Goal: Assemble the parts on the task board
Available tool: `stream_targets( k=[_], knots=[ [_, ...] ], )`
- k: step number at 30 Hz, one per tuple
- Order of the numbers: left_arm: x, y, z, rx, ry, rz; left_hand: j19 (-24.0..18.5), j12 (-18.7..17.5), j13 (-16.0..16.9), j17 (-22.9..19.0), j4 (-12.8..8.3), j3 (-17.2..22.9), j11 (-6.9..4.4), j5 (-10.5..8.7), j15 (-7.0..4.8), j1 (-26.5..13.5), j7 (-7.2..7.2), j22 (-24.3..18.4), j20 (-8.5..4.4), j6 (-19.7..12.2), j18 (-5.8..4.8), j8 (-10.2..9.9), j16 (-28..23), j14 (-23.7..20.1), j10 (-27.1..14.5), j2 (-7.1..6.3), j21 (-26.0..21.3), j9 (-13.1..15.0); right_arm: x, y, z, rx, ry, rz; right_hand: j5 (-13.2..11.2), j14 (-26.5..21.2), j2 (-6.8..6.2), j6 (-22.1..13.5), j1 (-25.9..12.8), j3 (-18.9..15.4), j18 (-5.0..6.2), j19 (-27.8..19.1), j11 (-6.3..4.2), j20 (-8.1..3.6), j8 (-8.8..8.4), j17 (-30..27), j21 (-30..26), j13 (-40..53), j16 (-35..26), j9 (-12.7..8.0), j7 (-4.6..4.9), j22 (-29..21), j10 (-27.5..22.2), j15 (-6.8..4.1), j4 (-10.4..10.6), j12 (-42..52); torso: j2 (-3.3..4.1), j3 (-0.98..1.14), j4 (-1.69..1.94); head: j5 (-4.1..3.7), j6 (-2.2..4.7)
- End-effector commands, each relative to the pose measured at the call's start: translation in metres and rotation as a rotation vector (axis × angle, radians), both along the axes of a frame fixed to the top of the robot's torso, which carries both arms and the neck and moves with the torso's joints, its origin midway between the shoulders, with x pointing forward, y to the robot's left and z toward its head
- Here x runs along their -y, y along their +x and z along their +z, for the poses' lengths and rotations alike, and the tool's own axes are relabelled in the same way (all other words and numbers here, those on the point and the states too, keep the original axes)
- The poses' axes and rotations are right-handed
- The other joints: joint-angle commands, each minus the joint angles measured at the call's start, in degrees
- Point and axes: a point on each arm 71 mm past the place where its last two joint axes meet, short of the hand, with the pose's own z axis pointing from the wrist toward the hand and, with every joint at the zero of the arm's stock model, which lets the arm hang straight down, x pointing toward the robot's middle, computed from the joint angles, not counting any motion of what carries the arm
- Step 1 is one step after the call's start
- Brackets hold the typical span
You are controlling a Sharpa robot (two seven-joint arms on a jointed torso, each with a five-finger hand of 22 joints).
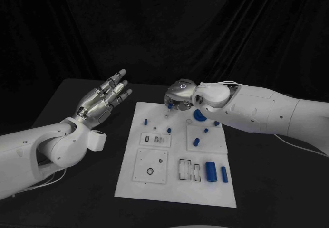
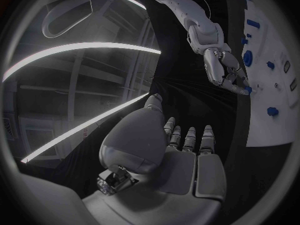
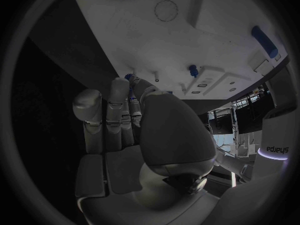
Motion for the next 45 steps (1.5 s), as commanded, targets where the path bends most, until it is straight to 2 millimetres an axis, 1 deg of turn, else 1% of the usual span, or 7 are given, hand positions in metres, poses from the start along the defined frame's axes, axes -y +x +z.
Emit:
stream_targets(
  k=[1,4,12,25,29,32,45],
  knots=[
    [0.0018,0.0002,0.0026,0.013,-0.009,-0.013,-0.38,-0.16,-0.08,-0.09,0.12,0.38,0.11,0.37,-0.18,0.48,-0.19,-0.04,-0.18,0.19,0.39,0.19,-0.21,-0.32,-0.46,0.10,-0.25,0.04,0.0010,0.0001,-0.0059,-0.006,-0.011,-0.018,0.09,-0.49,-0.23,-0.49,0.01,0.39,-0.27,-0.64,0.36,0.01,-0.42,-0.27,-0.45,0.02,-0.40,-0.07,-0.10,-0.14,-0.24,-0.07,0.00,-0.38,-0.05,0.00,0.05,0.01,-0.18],
    [0.0020,0.0006,0.0025,0.013,-0.009,-0.015,-0.36,-0.16,-0.09,-0.09,0.12,0.39,0.15,0.42,-0.15,0.48,-0.16,-0.03,-0.16,0.13,0.39,0.18,-0.21,-0.32,-0.48,0.14,-0.23,0.03,0.0010,0.0000,-0.0076,-0.011,-0.014,-0.019,0.10,-0.57,-0.24,-0.53,0.04,0.44,-0.23,-0.75,0.35,0.02,-0.47,-0.43,-0.61,0.01,-0.54,-0.08,-0.11,-0.31,-0.26,-0.05,-0.01,-0.44,-0.02,0.01,0.13,-0.09,-0.31],
    [0.0030,0.0018,0.0022,0.012,-0.010,-0.020,-0.32,-0.17,-0.09,-0.09,0.13,0.42,0.22,0.49,-0.11,0.48,-0.11,-0.01,-0.13,0.08,0.39,0.17,-0.21,-0.32,-0.51,0.20,-0.20,0.02,0.0005,-0.0003,-0.0114,-0.021,-0.019,-0.018,-0.07,-1.38,-0.32,-0.71,-0.04,0.72,0.01,-1.53,0.41,0.11,-0.81,-2.10,-1.75,-0.03,-2.06,-0.10,-0.12,-1.38,-0.46,0.06,0.09,-0.90,-0.01,-0.03,0.10,-0.14,-0.55],
    [0.0021,0.0033,0.0017,0.011,-0.009,-0.020,-0.23,-0.18,-0.10,-0.09,0.13,0.47,0.44,0.62,0.10,0.49,0.07,0.04,0.07,0.13,0.39,0.17,-0.21,-0.32,-0.55,0.35,-0.12,0.03,-0.0021,-0.0036,-0.0129,-0.022,-0.012,0.001,-0.12,-2.37,-0.49,-0.83,0.02,1.01,0.30,-2.48,0.41,0.22,-1.12,-4.07,-3.15,-0.03,-3.92,-0.09,-0.15,-2.68,-0.53,0.17,0.05,-1.23,0.08,-0.04,0.05,0.14,-0.66],
    [0.0025,0.0038,0.0016,0.011,-0.009,-0.021,-0.19,-0.18,-0.10,-0.09,0.12,0.48,0.48,0.64,0.15,0.49,0.10,0.06,0.11,0.14,0.39,0.18,-0.21,-0.32,-0.54,0.37,-0.09,0.03,-0.0014,-0.0035,-0.0132,-0.023,-0.012,-0.001,-0.13,-2.49,-0.50,-0.84,0.01,1.07,0.33,-2.59,0.43,0.23,-1.16,-4.26,-3.32,-0.01,-4.12,-0.08,-0.14,-2.81,-0.49,0.19,0.05,-1.23,0.07,-0.02,0.15,0.09,-0.62],
    [0.0029,0.0042,0.0014,0.011,-0.009,-0.023,-0.17,-0.18,-0.10,-0.09,0.12,0.49,0.50,0.65,0.17,0.49,0.12,0.07,0.14,0.15,0.39,0.18,-0.21,-0.32,-0.56,0.38,-0.07,0.03,-0.0008,-0.0035,-0.0136,-0.023,-0.012,-0.001,-0.13,-2.85,-0.58,-0.88,0.00,1.13,0.43,-2.93,0.47,0.27,-1.25,-5.00,-3.83,-0.01,-4.83,-0.08,-0.13,-3.28,-0.52,0.23,0.06,-1.29,0.06,-0.01,0.03,0.13,-0.57],
    [0.0022,0.0050,0.0009,0.007,-0.006,-0.023,-0.08,-0.20,-0.13,-0.09,0.12,0.52,0.59,0.73,0.33,0.52,0.19,0.12,0.34,0.05,0.40,0.17,-0.21,-0.32,-0.64,0.44,0.01,0.02,0.0011,-0.0044,-0.0149,-0.024,-0.010,-0.002,-0.10,-3.12,-0.69,-0.93,-0.04,1.26,0.53,-3.31,0.53,0.34,-1.40,-5.10,-4.41,-0.01,-5.07,-0.07,-0.11,-3.74,-0.61,0.30,0.07,-1.38,-0.05,0.04,-0.07,0.29,-0.64]
  ],
)
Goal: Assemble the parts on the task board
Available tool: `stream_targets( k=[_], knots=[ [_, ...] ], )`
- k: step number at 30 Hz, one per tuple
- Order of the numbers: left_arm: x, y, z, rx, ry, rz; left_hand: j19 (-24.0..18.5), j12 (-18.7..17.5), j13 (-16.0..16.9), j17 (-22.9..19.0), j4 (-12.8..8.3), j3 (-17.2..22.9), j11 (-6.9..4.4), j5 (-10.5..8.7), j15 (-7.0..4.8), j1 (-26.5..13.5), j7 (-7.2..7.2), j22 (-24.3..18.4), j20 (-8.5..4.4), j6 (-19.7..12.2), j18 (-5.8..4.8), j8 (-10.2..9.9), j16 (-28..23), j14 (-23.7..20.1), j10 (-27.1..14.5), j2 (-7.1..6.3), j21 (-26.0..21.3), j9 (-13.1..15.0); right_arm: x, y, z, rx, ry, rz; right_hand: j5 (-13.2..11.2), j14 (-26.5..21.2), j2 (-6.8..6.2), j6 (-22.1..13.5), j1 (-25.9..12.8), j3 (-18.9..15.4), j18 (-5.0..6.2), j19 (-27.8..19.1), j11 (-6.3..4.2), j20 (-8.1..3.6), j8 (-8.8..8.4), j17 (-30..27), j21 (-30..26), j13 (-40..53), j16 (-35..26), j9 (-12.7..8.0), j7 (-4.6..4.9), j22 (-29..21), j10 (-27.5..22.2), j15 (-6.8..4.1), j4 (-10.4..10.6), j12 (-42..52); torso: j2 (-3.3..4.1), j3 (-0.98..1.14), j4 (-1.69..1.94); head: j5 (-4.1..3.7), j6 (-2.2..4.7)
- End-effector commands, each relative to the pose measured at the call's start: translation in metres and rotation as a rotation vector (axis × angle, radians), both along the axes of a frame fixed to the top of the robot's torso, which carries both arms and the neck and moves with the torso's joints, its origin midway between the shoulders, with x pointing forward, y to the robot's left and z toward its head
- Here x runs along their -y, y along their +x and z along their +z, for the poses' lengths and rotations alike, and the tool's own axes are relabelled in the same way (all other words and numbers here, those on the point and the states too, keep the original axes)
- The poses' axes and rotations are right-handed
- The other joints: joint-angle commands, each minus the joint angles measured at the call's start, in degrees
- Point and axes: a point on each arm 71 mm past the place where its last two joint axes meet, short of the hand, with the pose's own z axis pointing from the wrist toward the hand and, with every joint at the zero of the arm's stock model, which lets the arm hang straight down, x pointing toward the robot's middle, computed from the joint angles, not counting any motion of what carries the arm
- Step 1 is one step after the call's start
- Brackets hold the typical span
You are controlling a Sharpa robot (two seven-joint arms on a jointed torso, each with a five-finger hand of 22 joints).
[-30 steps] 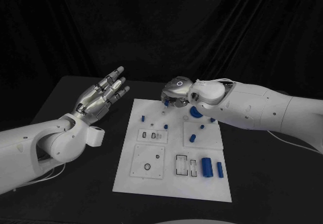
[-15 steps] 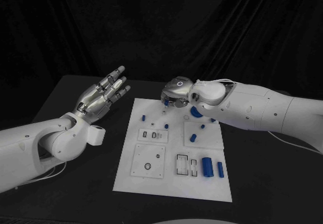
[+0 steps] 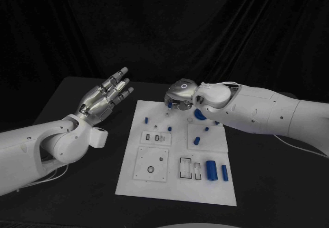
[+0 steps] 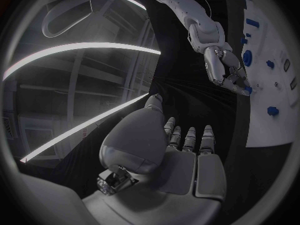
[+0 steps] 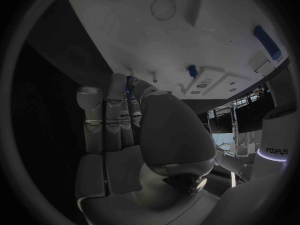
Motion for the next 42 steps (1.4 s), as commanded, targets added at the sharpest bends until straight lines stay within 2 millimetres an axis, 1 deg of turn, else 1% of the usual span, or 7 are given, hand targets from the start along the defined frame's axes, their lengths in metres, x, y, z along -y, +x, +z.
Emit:
stream_targets(
  k=[1,21,25,29,34,40,42],
  knots=[
    [0.002,0.000,0.002,0.010,-0.009,-0.016,-0.08,-0.20,-0.08,-0.06,-0.04,0.36,0.27,0.25,0.32,0.29,0.19,0.10,0.33,0.06,0.40,0.17,-0.21,-0.31,-0.14,0.21,0.00,0.04,0.002,-0.002,-0.010,-0.024,-0.025,-0.008,0.04,-0.49,-0.63,-0.13,-0.13,0.24,0.54,-0.53,0.21,0.16,-0.32,-0.10,-0.31,0.04,-0.40,0.07,0.09,-0.14,-0.31,0.07,0.00,-0.24,0.00,0.02,-0.02,-0.06,-0.03],
    [0.001,0.002,0.002,0.008,-0.007,-0.018,0.01,-0.24,-0.12,-0.06,-0.06,0.40,0.29,0.35,0.47,0.34,0.22,0.15,0.59,-0.25,0.42,0.11,-0.21,-0.31,-0.30,0.27,0.07,0.00,0.004,-0.003,-0.013,-0.034,-0.029,-0.014,0.03,-0.81,-1.00,-1.09,-0.44,0.56,0.64,-1.05,0.35,0.34,-1.17,-0.26,-1.17,-0.05,-0.79,-0.08,0.08,-0.59,-1.22,0.25,0.19,-0.38,0.00,0.00,-0.03,-0.13,-0.04],
    [0.001,0.002,0.002,0.007,-0.007,-0.018,0.01,-0.24,-0.12,-0.06,-0.06,0.40,0.29,0.35,0.47,0.34,0.22,0.15,0.59,-0.25,0.42,0.11,-0.21,-0.31,-0.30,0.27,0.07,0.00,0.006,-0.002,-0.015,-0.044,-0.040,-0.043,-0.48,-2.03,-2.64,-12.12,-1.46,1.05,1.22,-3.10,2.25,1.29,-4.59,-0.77,-4.98,-0.45,-1.94,-3.09,-4.70,-3.42,-9.34,1.53,0.57,-0.44,0.00,0.03,0.07,-0.22,-0.08],
    [0.001,0.002,0.002,0.006,-0.007,-0.019,0.00,-0.25,-0.13,-0.06,-0.07,0.40,0.29,0.41,0.49,0.37,0.23,0.14,0.63,-0.27,0.43,0.11,-0.21,-0.31,-0.33,0.27,0.07,0.00,0.009,0.000,-0.015,-0.044,-0.044,-0.070,-0.92,-2.87,-2.55,-21.32,-1.95,-0.87,1.67,-4.29,2.80,1.94,-4.75,-1.08,-7.68,-0.27,-2.55,-6.10,-6.29,-5.07,-15.28,1.94,-0.21,-0.40,0.08,0.00,0.16,-0.24,0.03],
    [0.001,0.002,0.002,0.005,-0.007,-0.021,0.01,-0.27,-0.15,-0.06,-0.09,0.42,0.31,0.50,0.52,0.40,0.25,0.14,0.68,-0.33,0.43,0.10,-0.21,-0.31,-0.39,0.28,0.07,-0.01,0.014,0.001,-0.013,-0.018,-0.021,-0.083,-0.93,-3.33,-2.22,-24.06,-2.14,-2.06,1.84,-4.81,2.94,2.15,-4.76,-1.20,-8.99,-0.18,-2.77,-7.16,-6.49,-5.75,-17.05,2.13,-0.67,-0.36,0.08,-0.01,0.13,-0.18,0.05],
    [-0.001,0.002,0.001,0.005,-0.007,-0.021,0.00,-0.27,-0.15,-0.06,-0.10,0.44,0.32,0.56,0.55,0.43,0.26,0.14,0.71,-0.36,0.43,0.10,-0.21,-0.31,-0.42,0.29,0.06,-0.01,0.023,-0.001,-0.003,0.044,0.038,-0.067,-0.44,-3.09,-2.00,-22.12,-2.03,-2.55,1.76,-4.29,2.85,2.16,-4.26,-1.18,-8.57,-0.05,-2.61,-6.98,-6.40,-5.06,-17.32,2.06,-0.98,-0.23,0.07,-0.02,0.10,-0.22,0.29],
    [-0.002,0.002,0.001,0.005,-0.007,-0.019,0.01,-0.28,-0.16,-0.06,-0.11,0.47,0.34,0.65,0.57,0.48,0.28,0.14,0.75,-0.37,0.43,0.10,-0.21,-0.31,-0.43,0.30,0.07,-0.01,0.028,-0.004,0.005,0.072,0.063,-0.057,-0.24,-2.84,-1.70,-19.02,-2.02,-2.97,1.74,-3.87,2.80,2.10,-3.58,-1.18,-8.43,0.17,-2.50,-6.56,-5.88,-4.69,-16.82,1.96,-1.15,0.07,0.05,-0.01,0.07,-0.09,0.42]
  ],
)
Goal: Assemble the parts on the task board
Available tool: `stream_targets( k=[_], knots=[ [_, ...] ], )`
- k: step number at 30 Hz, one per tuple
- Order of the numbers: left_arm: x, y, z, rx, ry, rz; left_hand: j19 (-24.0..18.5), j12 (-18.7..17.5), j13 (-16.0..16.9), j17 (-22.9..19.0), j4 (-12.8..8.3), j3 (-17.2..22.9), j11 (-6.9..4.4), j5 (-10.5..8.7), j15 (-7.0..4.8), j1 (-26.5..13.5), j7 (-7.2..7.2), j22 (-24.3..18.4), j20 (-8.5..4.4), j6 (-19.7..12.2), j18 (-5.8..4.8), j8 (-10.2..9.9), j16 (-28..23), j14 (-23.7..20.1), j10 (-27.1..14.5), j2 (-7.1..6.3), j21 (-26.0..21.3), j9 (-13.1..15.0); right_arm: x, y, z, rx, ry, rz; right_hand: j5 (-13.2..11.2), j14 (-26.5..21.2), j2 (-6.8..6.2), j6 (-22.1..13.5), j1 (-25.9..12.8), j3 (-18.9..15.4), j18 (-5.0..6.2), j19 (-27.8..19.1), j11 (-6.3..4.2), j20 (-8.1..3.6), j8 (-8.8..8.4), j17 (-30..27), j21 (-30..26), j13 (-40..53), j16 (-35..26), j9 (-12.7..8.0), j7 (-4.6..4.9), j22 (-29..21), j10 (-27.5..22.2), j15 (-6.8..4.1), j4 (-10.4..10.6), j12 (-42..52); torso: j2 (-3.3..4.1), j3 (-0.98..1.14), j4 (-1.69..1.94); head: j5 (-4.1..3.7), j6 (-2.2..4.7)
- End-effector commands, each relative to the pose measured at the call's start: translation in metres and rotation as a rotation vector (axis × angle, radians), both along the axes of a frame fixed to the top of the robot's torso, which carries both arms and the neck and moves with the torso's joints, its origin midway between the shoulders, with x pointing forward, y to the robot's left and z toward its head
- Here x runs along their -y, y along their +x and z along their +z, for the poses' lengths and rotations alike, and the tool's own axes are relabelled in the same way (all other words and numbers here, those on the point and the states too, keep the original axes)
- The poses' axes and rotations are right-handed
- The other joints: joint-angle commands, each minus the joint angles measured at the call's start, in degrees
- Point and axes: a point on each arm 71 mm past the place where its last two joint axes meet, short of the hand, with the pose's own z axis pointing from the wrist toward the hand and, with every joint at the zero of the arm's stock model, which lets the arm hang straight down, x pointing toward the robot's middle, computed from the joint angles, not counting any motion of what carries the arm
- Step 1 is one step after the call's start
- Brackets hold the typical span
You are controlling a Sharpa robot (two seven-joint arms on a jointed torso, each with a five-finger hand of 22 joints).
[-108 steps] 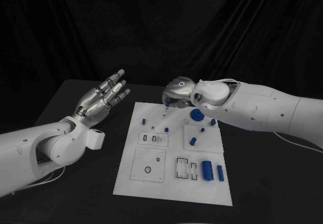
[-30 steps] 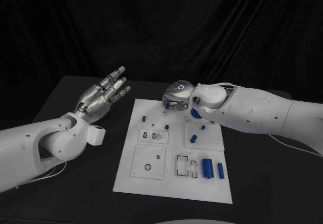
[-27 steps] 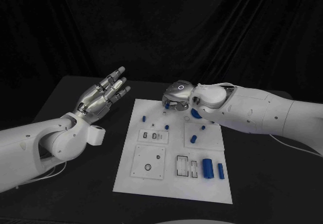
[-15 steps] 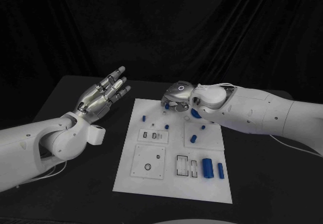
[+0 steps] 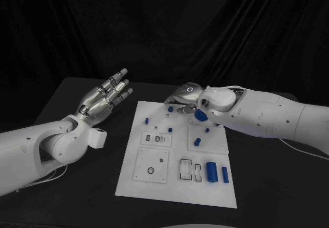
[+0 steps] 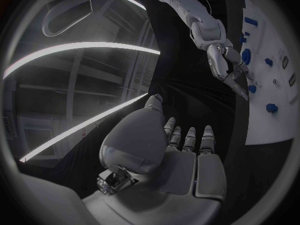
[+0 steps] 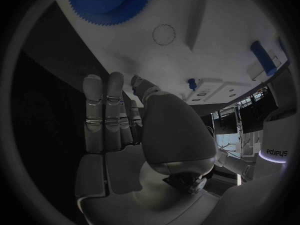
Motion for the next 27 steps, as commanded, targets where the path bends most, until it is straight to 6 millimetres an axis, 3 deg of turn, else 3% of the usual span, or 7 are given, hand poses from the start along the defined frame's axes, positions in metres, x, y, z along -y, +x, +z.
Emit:
stream_targets(
  k=[1,7,11,13,14,16,27],
  knots=[
    [-0.001,0.000,0.003,0.011,-0.010,-0.013,0.01,-0.27,-0.05,-0.07,0.04,0.33,0.17,0.31,0.40,0.55,0.08,0.07,0.36,-0.16,0.43,0.11,-0.21,-0.12,-0.21,0.30,0.08,0.00,0.005,-0.003,0.019,0.096,0.071,0.007,0.39,0.13,0.74,3.95,-0.06,-0.65,0.83,0.53,0.05,-0.06,1.05,-0.07,0.09,0.35,0.02,0.58,0.67,0.15,0.71,-0.20,0.02,0.66,-0.02,0.01,-0.06,0.13,0.32],
    [-0.005,0.000,0.002,0.009,-0.006,-0.004,0.04,-0.27,-0.05,-0.07,-0.03,0.49,0.20,0.97,0.46,0.97,0.11,0.08,0.48,-0.10,0.46,0.14,-0.21,-0.12,-0.22,0.22,0.11,0.01,0.021,-0.018,0.046,0.140,0.109,0.027,0.16,-1.79,1.53,10.67,0.17,-0.52,2.12,-3.78,-2.04,-0.33,3.67,-1.20,-8.27,5.12,-2.45,1.45,3.30,-6.33,16.93,-0.98,0.03,10.94,-0.03,0.06,-0.12,0.20,0.61],
    [-0.007,0.001,0.002,0.009,-0.004,0.000,0.04,-0.28,-0.05,-0.07,-0.06,0.60,0.22,1.35,0.49,1.24,0.12,0.08,0.52,-0.14,0.47,0.14,-0.21,-0.12,-0.24,0.17,0.11,0.01,0.036,-0.027,0.059,0.154,0.120,0.020,-0.47,-0.98,1.13,14.83,-1.97,-2.70,2.23,-4.13,-3.41,-0.60,4.25,-1.31,-12.21,19.72,-3.86,2.13,3.24,-8.21,14.05,-1.01,0.99,28.79,-0.09,0.05,-0.17,-0.34,0.69],
    [-0.006,0.001,0.002,0.009,-0.005,-0.001,0.06,-0.27,-0.05,-0.06,-0.09,0.71,0.26,1.70,0.54,1.50,0.14,0.09,0.55,-0.15,0.47,0.14,-0.20,-0.10,-0.23,0.13,0.13,0.01,0.046,-0.029,0.061,0.148,0.111,0.000,-1.10,4.57,1.41,14.87,-3.35,-3.83,-0.25,3.99,-3.83,-1.14,3.26,18.79,1.97,48.12,14.15,2.32,3.34,5.31,17.68,-1.72,2.35,57.14,-0.02,0.05,-0.19,-0.63,0.84],
    [-0.006,0.001,0.002,0.009,-0.005,-0.003,0.07,-0.27,-0.05,-0.04,-0.10,0.74,0.27,1.79,0.55,1.58,0.14,0.09,0.56,-0.13,0.48,0.14,-0.17,-0.04,-0.23,0.11,0.13,0.01,0.052,-0.029,0.062,0.138,0.100,-0.018,-0.43,11.20,3.03,14.86,-5.52,-4.43,-3.57,12.08,-4.99,-2.28,2.80,40.44,19.54,69.70,33.76,2.70,2.83,21.69,29.87,-2.97,4.27,75.63,-0.04,0.08,-0.30,-0.70,0.86],
    [-0.005,0.001,0.002,0.009,-0.006,-0.007,0.07,-0.27,-0.05,-0.04,-0.11,0.77,0.28,1.89,0.57,1.65,0.14,0.09,0.57,-0.14,0.48,0.15,-0.17,-0.04,-0.23,0.10,0.14,0.01,0.062,-0.030,0.060,0.119,0.082,-0.052,-1.59,15.95,2.16,13.80,-9.36,-6.76,-4.81,14.21,-5.49,-3.36,1.85,57.53,26.07,85.90,47.70,2.96,4.35,28.14,40.40,-3.72,6.60,86.45,-0.02,0.07,-0.26,-0.94,0.98],
    [-0.009,0.000,0.002,0.007,-0.006,-0.003,0.09,-0.26,-0.04,0.01,-0.17,1.12,0.47,2.93,0.82,2.50,0.34,0.10,0.72,-0.23,0.46,0.14,-0.12,0.08,-0.19,-0.10,0.16,0.01,0.105,-0.039,0.026,-0.019,0.046,-0.227,-1.38,15.50,0.63,8.49,-14.75,-9.24,-6.68,18.46,-6.19,-4.61,-0.13,55.95,34.06,85.90,46.34,2.43,4.53,35.81,40.40,-5.02,13.08,86.45,0.11,-0.13,-0.15,-0.42,0.94]
  ],
)
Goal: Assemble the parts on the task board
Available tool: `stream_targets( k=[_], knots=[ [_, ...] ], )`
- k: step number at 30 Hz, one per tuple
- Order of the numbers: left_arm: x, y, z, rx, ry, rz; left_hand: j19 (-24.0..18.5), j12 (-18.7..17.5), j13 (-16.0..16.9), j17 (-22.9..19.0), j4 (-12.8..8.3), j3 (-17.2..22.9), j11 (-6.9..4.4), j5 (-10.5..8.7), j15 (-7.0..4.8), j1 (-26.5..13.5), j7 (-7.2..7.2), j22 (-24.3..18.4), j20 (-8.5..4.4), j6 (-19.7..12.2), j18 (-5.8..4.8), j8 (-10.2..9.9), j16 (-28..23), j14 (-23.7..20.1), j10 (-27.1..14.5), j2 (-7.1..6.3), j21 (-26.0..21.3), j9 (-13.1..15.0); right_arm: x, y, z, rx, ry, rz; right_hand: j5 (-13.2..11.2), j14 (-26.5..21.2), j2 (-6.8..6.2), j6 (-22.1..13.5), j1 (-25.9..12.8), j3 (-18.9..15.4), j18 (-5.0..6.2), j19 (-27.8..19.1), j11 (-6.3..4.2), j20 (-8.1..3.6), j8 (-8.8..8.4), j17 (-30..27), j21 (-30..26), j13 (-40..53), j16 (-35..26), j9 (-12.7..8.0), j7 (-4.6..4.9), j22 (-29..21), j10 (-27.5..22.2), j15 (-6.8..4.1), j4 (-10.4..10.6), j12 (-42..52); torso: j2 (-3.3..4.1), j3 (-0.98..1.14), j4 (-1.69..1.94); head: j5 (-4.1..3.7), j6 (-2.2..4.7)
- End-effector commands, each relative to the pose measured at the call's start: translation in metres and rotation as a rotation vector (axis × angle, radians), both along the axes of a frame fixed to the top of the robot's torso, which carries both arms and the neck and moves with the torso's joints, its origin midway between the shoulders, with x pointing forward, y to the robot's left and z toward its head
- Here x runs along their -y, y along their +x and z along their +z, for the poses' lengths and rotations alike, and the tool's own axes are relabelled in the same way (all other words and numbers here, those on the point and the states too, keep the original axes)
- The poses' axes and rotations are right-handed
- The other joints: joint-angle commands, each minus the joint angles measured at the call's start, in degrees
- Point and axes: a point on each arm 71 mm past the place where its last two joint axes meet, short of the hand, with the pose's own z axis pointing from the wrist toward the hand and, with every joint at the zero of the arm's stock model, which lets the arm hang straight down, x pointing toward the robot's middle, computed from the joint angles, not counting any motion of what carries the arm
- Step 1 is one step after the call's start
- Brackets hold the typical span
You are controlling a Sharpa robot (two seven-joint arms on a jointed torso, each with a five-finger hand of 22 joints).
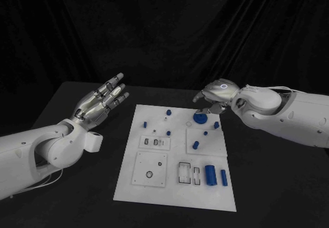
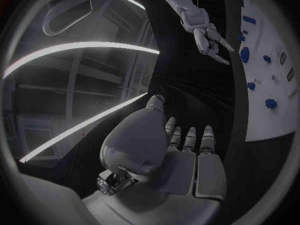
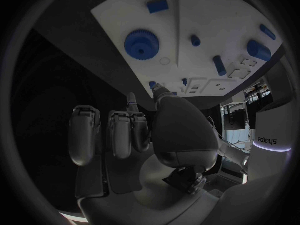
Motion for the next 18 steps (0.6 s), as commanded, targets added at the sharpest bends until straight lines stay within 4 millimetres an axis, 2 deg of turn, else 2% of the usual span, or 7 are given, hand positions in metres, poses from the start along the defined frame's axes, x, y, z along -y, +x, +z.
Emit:
stream_targets(
  k=[1,9,11,14,15,18],
  knots=[
    [0.000,-0.001,0.003,0.011,-0.010,-0.013,0.09,-0.26,-0.05,0.02,-0.03,0.32,0.30,0.28,0.30,0.65,0.34,0.06,0.31,-0.23,0.46,0.14,-0.12,-0.03,0.04,-0.14,0.16,0.01,0.008,-0.001,-0.009,-0.052,-0.010,-0.088,-0.10,5.60,-0.34,-1.26,0.22,0.31,-1.37,3.57,-0.17,-0.44,-0.35,13.55,0.99,15.05,-0.41,-0.54,0.00,11.70,6.09,-0.44,0.19,0.19,0.15,-0.10,0.10,0.03,-0.26],
    [-0.001,-0.001,0.003,0.012,-0.011,-0.012,0.09,-0.26,-0.05,0.03,-0.03,0.35,0.32,0.41,0.32,0.72,0.36,0.06,0.32,-0.22,0.46,0.14,-0.12,-0.02,0.04,-0.18,0.16,0.01,0.013,-0.003,-0.025,-0.083,-0.012,-0.105,-0.29,5.56,-0.45,-1.18,1.40,0.66,-1.43,3.68,-0.08,-0.47,-0.04,13.29,1.21,15.05,-0.64,-0.81,0.19,11.93,6.09,-0.43,-0.16,0.19,0.18,0.10,0.06,-0.14,-0.45],
    [0.000,-0.001,0.003,0.012,-0.011,-0.013,0.10,-0.26,-0.05,0.03,-0.02,0.37,0.35,0.54,0.33,0.78,0.38,0.06,0.33,-0.27,0.46,0.13,-0.11,-0.02,0.04,-0.21,0.17,0.00,0.013,-0.003,-0.027,-0.086,-0.012,-0.107,-1.14,5.53,-0.53,-0.93,1.39,0.57,-1.41,3.64,0.00,-0.46,0.10,13.14,1.15,15.05,-0.76,-0.88,0.31,11.91,6.09,-0.41,0.06,0.19,0.23,0.15,0.17,-0.11,-0.34],
    [0.000,-0.001,0.003,0.012,-0.012,-0.015,0.10,-0.26,-0.05,0.03,-0.02,0.37,0.35,0.54,0.33,0.78,0.38,0.06,0.33,-0.27,0.46,0.13,-0.11,-0.02,0.04,-0.21,0.17,0.00,0.014,-0.003,-0.030,-0.090,-0.012,-0.109,-1.57,5.52,-0.54,-0.80,1.37,0.54,-1.39,3.59,0.02,-0.46,0.15,13.10,1.09,15.05,-0.80,-0.91,0.33,11.88,6.09,-0.41,0.14,0.19,0.14,0.07,0.26,-0.01,-0.51],
    [0.000,-0.001,0.003,0.012,-0.013,-0.015,0.10,-0.26,-0.05,0.03,-0.02,0.37,0.35,0.54,0.33,0.78,0.38,0.06,0.33,-0.27,0.46,0.13,-0.11,-0.02,0.04,-0.21,0.17,0.00,0.014,-0.003,-0.031,-0.091,-0.012,-0.111,-1.67,5.52,-0.54,-0.74,1.43,0.55,-1.38,3.58,0.03,-0.46,0.18,13.07,1.08,15.05,-0.83,-0.91,0.34,11.87,6.09,-0.41,0.12,0.19,0.06,-0.01,0.21,0.06,-0.63],
    [0.000,-0.001,0.003,0.013,-0.013,-0.015,0.12,-0.27,-0.05,0.03,-0.02,0.41,0.39,0.70,0.37,0.86,0.42,0.07,0.36,-0.24,0.46,0.14,-0.11,-0.01,0.03,-0.24,0.19,0.01,0.015,-0.002,-0.034,-0.094,-0.015,-0.115,-1.91,5.48,-0.55,-0.63,1.72,0.61,-1.38,3.57,0.08,-0.46,0.23,12.89,1.07,15.05,-0.98,-0.94,0.45,11.88,6.09,-0.41,0.01,0.19,-0.02,-0.07,0.01,0.22,-0.77]
  ],
)
